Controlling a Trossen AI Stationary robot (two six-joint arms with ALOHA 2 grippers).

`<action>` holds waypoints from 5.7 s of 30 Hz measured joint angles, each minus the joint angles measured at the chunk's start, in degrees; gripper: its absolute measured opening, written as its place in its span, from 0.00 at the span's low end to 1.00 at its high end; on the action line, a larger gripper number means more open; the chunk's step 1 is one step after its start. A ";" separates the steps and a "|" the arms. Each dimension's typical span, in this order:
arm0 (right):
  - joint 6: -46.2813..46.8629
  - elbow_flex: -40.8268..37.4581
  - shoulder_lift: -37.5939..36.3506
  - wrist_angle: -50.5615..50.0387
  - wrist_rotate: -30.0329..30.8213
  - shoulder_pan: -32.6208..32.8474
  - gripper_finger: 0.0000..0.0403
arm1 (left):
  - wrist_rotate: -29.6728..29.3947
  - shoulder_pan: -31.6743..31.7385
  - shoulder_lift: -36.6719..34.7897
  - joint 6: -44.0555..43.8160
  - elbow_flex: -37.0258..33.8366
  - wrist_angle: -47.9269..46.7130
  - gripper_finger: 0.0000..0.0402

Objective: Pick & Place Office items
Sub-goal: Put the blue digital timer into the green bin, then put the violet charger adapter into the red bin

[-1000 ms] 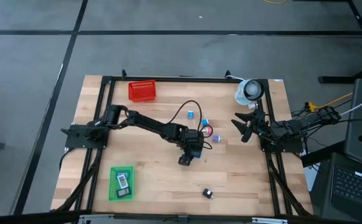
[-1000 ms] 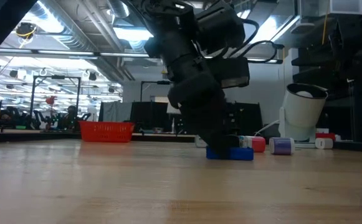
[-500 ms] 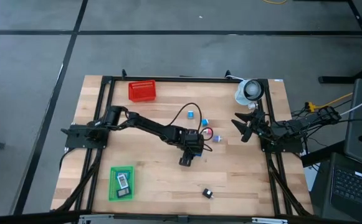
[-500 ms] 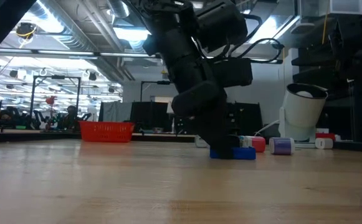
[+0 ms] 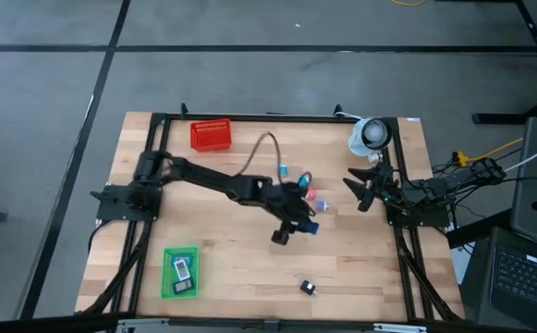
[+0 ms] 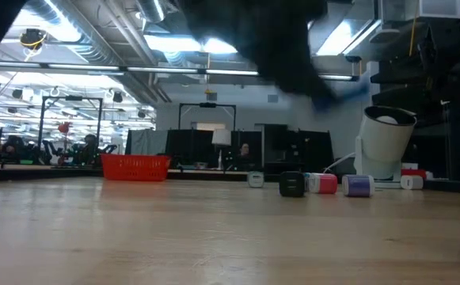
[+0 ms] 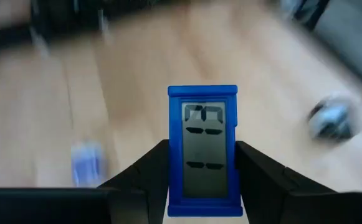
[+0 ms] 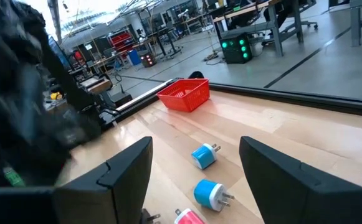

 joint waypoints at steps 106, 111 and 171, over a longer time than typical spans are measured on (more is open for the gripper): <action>3.01 0.41 29.51 28.79 -14.87 -3.49 0.61 | -46.29 -20.44 -70.80 -10.75 -61.53 16.94 0.58; 1.36 6.70 40.82 20.98 -16.35 -4.80 0.61 | -34.63 -12.09 -65.90 -8.80 -61.53 24.78 0.56; -3.23 24.58 71.89 3.14 -42.88 -13.03 0.34 | -18.76 0.79 -45.64 -6.15 -61.55 41.11 0.53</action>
